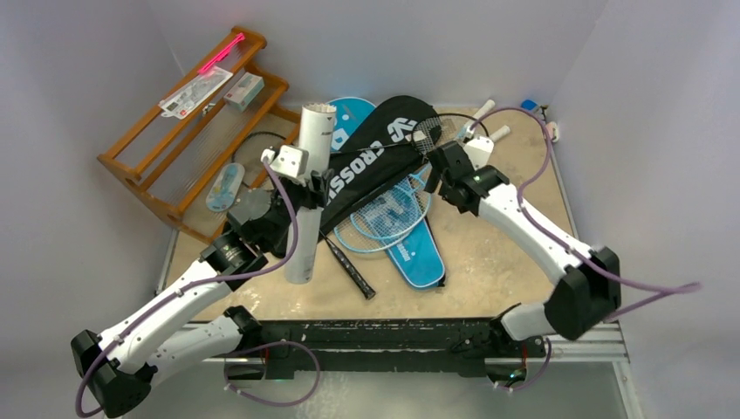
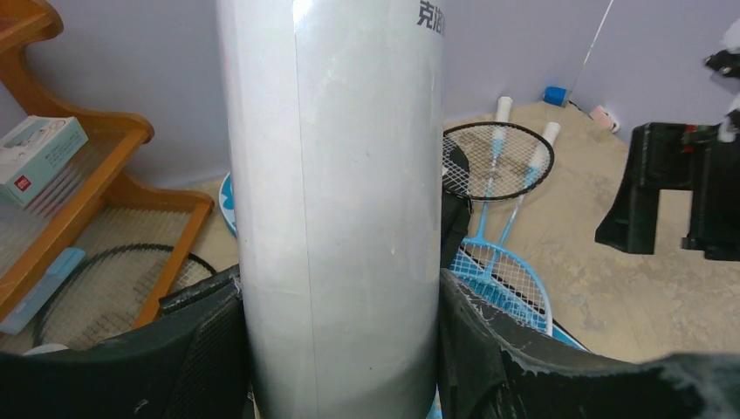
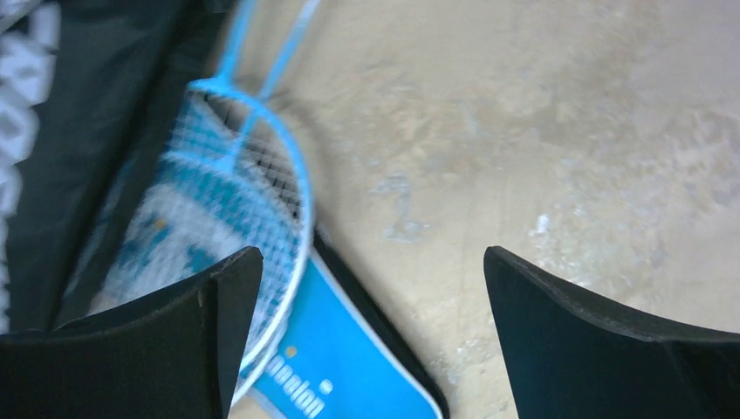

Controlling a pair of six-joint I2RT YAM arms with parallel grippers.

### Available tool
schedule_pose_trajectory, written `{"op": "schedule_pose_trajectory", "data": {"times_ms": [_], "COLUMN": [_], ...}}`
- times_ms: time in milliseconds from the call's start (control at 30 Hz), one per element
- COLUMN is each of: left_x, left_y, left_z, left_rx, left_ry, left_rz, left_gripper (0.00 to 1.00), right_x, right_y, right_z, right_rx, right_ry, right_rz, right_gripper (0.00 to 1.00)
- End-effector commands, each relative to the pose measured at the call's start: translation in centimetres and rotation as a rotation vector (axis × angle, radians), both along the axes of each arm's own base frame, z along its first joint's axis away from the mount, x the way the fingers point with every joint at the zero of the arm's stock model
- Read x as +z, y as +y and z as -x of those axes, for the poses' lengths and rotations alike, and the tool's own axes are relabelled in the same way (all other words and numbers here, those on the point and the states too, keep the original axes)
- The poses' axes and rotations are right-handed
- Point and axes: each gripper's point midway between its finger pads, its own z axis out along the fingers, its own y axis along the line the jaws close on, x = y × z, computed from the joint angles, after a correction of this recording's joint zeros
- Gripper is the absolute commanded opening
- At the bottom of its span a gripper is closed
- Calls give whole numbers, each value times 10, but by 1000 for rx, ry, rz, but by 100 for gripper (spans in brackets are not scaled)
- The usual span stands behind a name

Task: Pack up the badminton gear
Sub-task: Pick up the shuttlecock at the center of the board.

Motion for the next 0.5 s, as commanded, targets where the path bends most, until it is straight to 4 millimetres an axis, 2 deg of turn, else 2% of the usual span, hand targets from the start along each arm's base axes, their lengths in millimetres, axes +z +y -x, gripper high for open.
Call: {"op": "schedule_pose_trajectory", "data": {"times_ms": [0, 100, 167, 233, 333, 467], "left_x": [30, 29, 27, 25, 23, 15], "left_y": [1, -3, -5, -8, -14, -19], "left_z": [4, 7, 8, 8, 10, 13], "left_rx": [-11, -37, -49, -63, -96, -133], "left_ry": [-45, -38, -32, -28, -18, 5], "left_rz": [77, 87, 81, 76, 63, 33], "left_gripper": [60, 60, 60, 60, 60, 60], "right_x": [-41, -71, -81, -90, -104, -125], "right_y": [-72, -146, -185, -214, -248, -273], "right_z": [7, 8, 18, 28, 58, 97], "right_rx": [-284, -501, -648, -766, -957, -1099], "right_ry": [178, 263, 273, 266, 349, 441], "right_rz": [96, 15, -21, -2, 47, 81], "right_gripper": [98, 93, 91, 91, 90, 90]}}
